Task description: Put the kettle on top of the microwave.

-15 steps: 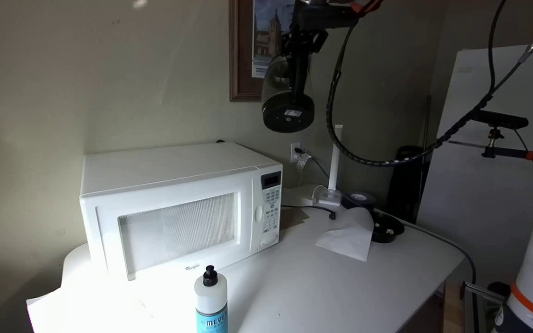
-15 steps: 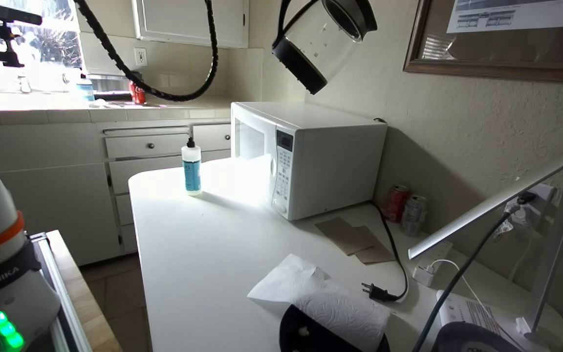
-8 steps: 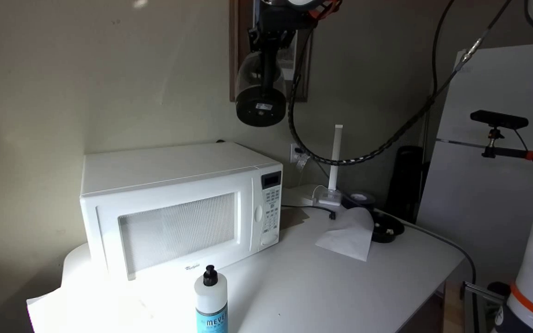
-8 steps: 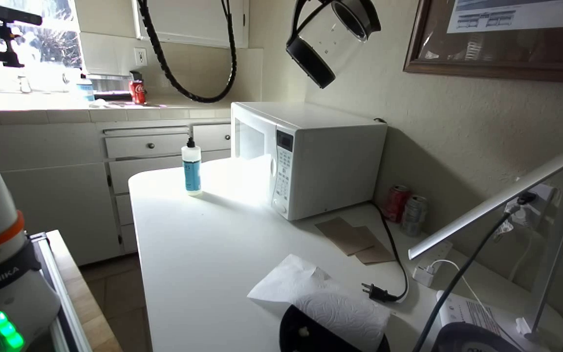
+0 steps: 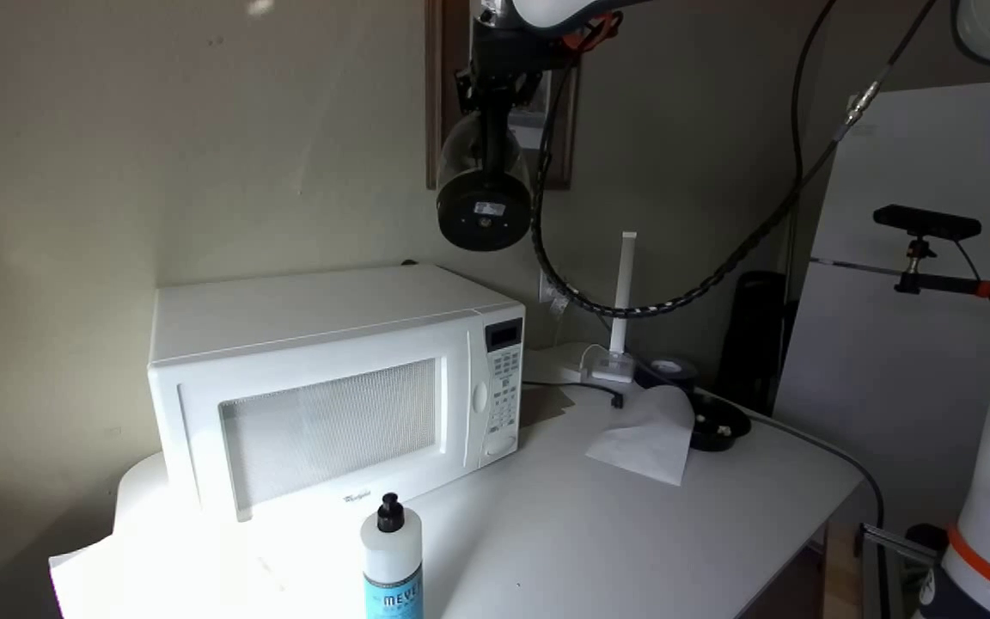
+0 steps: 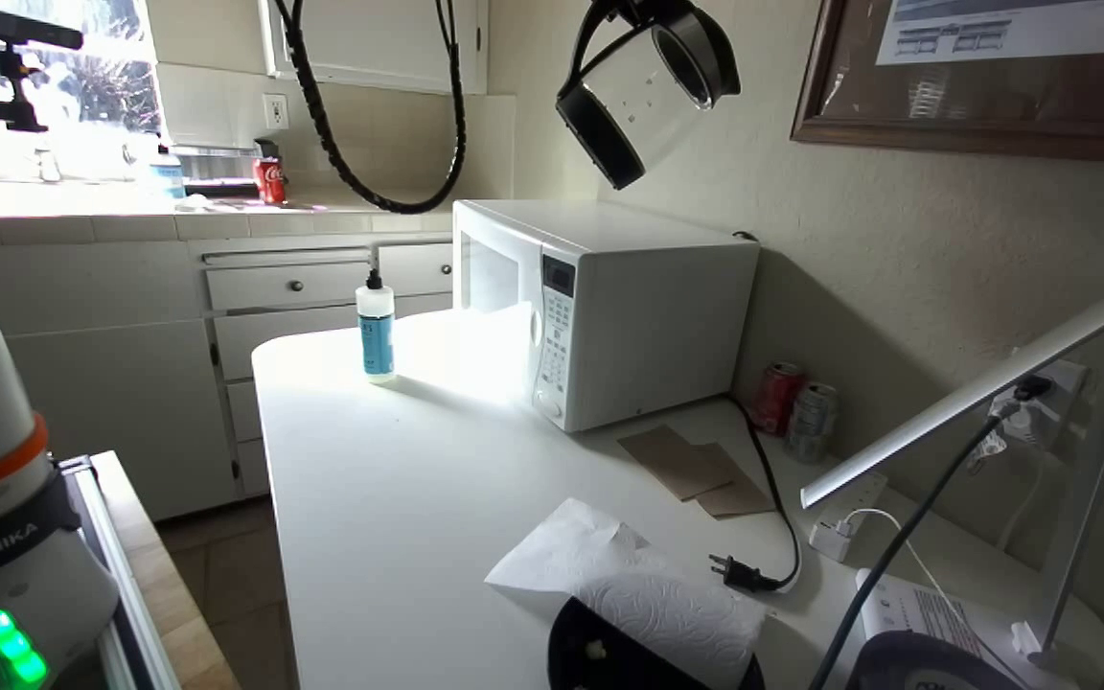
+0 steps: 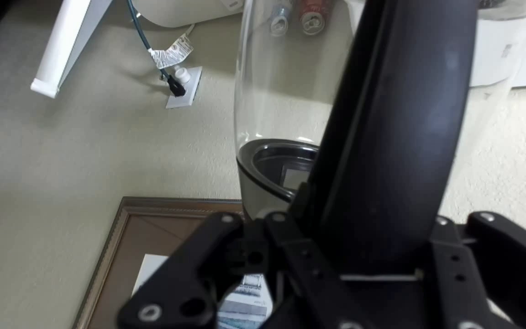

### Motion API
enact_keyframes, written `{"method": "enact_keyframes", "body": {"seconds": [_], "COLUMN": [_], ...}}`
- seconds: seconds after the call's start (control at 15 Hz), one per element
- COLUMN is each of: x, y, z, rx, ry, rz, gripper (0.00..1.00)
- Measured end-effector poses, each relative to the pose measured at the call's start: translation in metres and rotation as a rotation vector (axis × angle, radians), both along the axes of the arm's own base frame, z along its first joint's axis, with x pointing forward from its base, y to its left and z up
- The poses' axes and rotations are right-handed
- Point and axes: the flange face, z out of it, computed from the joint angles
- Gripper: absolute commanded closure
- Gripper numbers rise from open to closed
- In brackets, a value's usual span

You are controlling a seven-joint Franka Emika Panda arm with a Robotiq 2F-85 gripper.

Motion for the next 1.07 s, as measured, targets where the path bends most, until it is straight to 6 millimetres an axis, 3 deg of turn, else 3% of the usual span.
{"method": "enact_keyframes", "body": {"seconds": [0.4, 0.8, 1.07], "x": [0.029, 0.051, 0.071], "y": [0.004, -0.025, -0.029], "z": [-0.040, -0.041, -0.041], "rx": [-0.009, -0.057, -0.061], "ry": [0.015, -0.017, -0.039], "rz": [-0.046, -0.105, -0.115], "gripper": [0.94, 0.94, 0.94]}}
